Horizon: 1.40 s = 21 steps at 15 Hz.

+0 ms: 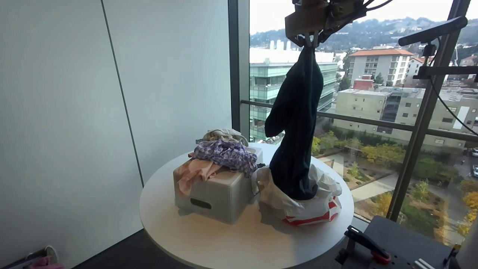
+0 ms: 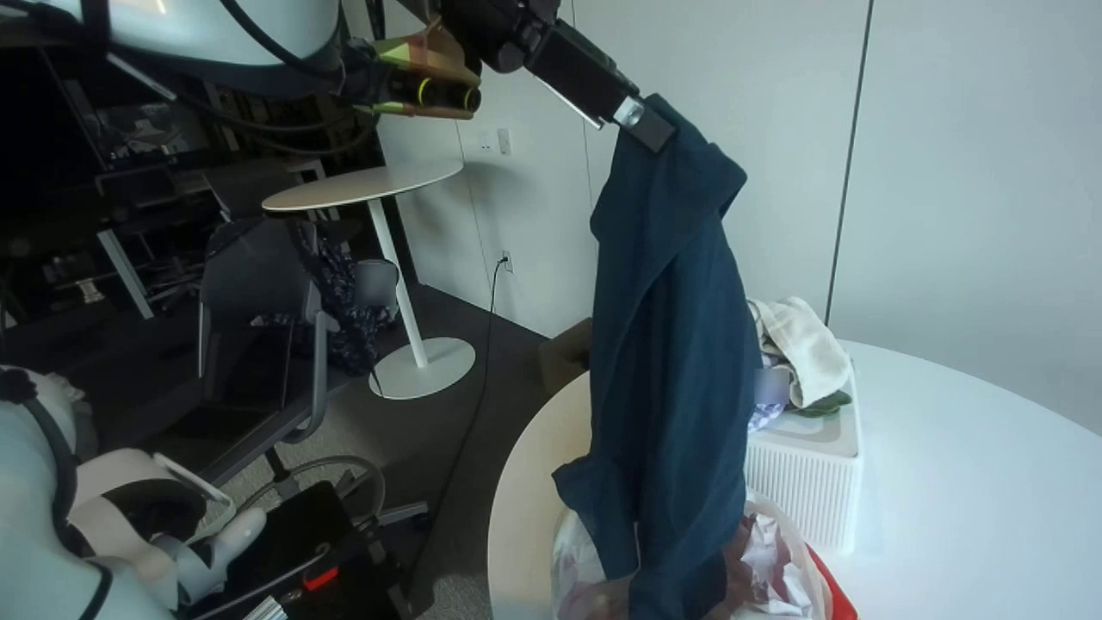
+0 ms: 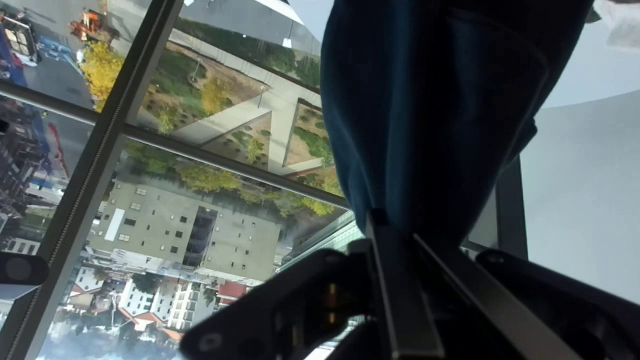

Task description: Put the blue and purple clothes in the plastic bag

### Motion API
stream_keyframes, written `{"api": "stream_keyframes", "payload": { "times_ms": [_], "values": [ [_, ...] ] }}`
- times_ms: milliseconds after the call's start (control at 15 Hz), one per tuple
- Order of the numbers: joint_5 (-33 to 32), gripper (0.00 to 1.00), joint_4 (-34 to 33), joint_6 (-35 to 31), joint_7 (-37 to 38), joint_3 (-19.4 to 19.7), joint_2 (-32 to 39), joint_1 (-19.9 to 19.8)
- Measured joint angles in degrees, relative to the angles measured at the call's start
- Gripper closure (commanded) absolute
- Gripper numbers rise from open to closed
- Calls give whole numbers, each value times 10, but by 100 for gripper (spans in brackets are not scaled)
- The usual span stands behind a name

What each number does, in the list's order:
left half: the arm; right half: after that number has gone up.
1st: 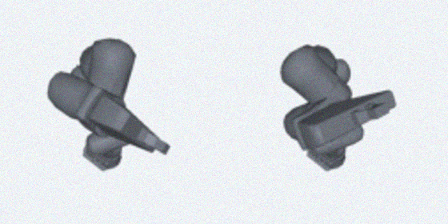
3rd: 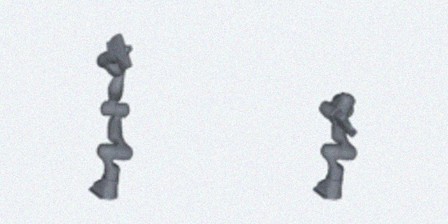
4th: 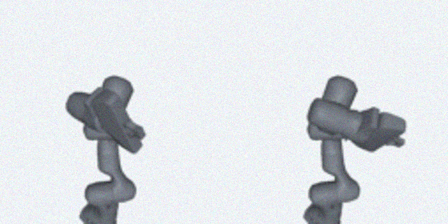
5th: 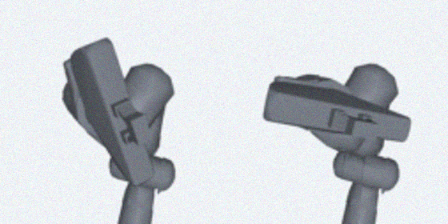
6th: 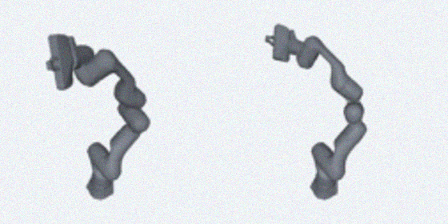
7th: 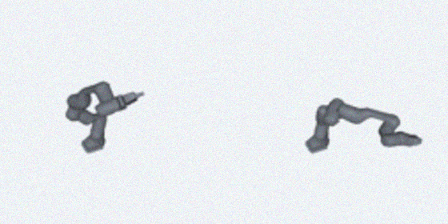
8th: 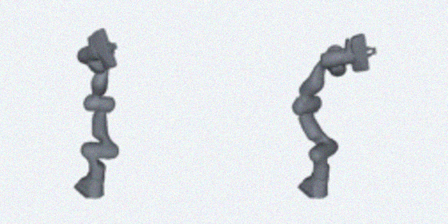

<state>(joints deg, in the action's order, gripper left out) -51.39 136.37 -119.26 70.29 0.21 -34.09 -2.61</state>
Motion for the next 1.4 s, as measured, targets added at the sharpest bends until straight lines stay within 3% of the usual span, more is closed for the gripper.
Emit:
{"api": "stream_keyframes", "payload": {
  "times_ms": [600, 1000, 1400],
  "values": [
    [30, 95, 128, -23, -1, 22, -39, -20],
    [75, 95, 190, -110, -1, -4, 25, -8],
    [60, 96, 181, -181, 1, -32, 109, -18]
  ]
}}
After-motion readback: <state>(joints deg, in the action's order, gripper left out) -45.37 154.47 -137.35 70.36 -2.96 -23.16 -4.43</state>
